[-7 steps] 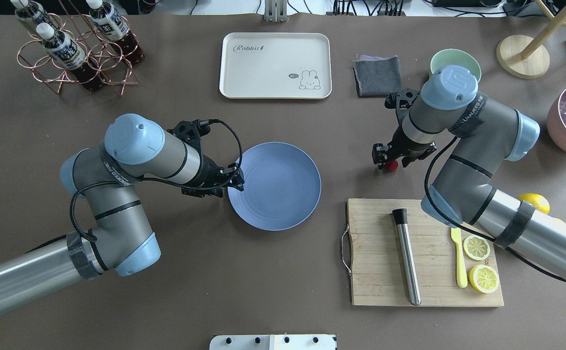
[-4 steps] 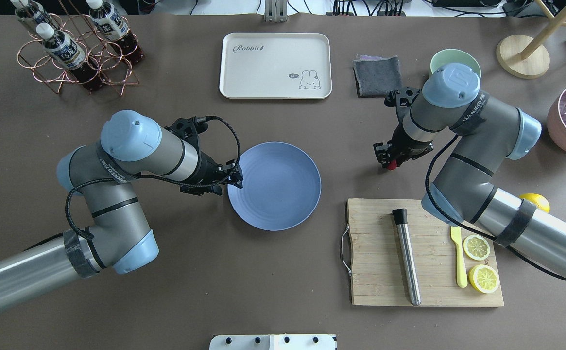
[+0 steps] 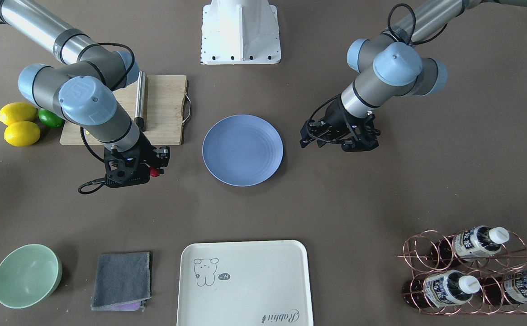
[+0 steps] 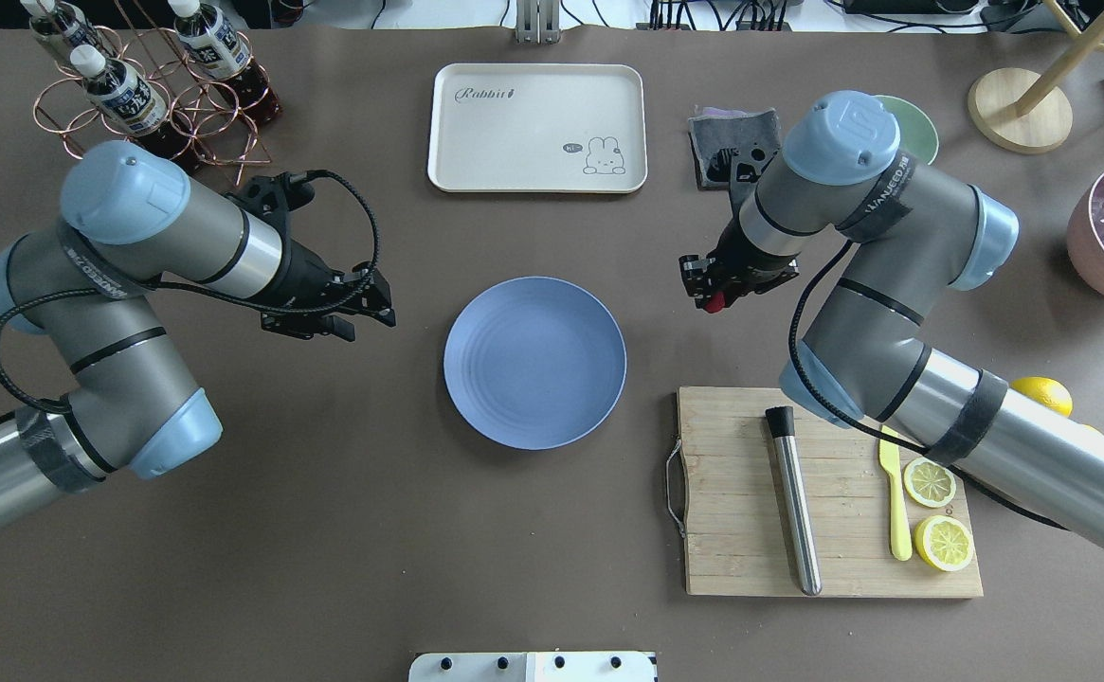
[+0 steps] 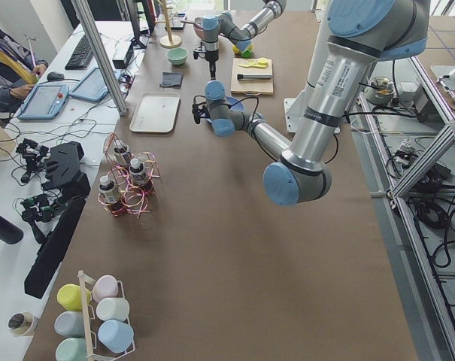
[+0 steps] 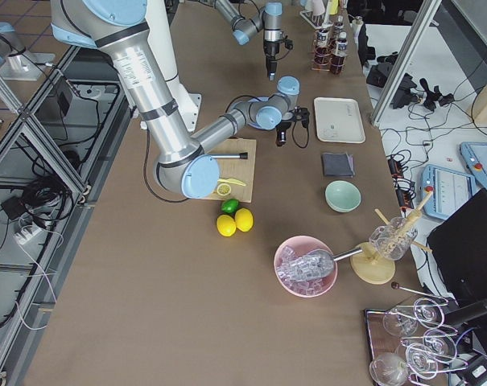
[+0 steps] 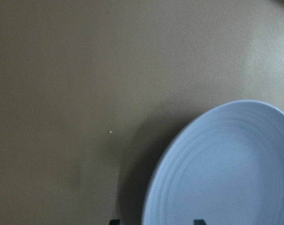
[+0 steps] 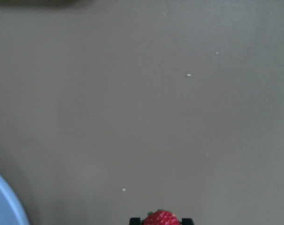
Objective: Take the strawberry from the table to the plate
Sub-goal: 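Lift the strawberry with right gripper while left gripper releases plate and withdraws, then carry the strawberry over the blue plate and open the right gripper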
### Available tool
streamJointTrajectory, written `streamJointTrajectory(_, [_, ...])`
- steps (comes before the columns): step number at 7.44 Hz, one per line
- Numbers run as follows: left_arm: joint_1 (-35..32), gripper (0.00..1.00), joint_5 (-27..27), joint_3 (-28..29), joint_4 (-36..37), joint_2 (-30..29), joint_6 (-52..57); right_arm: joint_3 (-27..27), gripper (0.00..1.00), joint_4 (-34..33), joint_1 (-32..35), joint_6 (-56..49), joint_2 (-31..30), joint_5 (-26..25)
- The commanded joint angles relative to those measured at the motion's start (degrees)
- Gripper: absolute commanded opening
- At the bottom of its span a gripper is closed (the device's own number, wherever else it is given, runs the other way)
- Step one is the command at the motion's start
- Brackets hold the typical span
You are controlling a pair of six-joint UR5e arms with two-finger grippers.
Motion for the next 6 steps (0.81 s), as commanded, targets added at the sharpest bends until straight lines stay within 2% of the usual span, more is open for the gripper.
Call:
streamJointTrajectory(1, [-6.6,0.61,-4.9,-0.4,0.1,6.0,11.5,0.0,0.0,-0.7,-4.3,9.4,5.3,-1.2])
streamJointTrajectory(3, [-12.9,0.61,-9.5,-0.1,0.2,11.3,22.7,-2.3,0.0,-1.4,-9.0,14.5,10.1,-6.5])
streamJointTrajectory(4, [-14.9,0.61,-11.0,-0.2,0.1,13.8,26.5,-4.1,0.0,-1.4,-10.2,16.0,12.1,-7.5])
streamJointTrajectory(6, [-17.0,0.61,-13.2,-0.5,0.0,14.6,27.7,-6.2,0.0,-0.8,-12.1,17.2,13.4,-10.3])
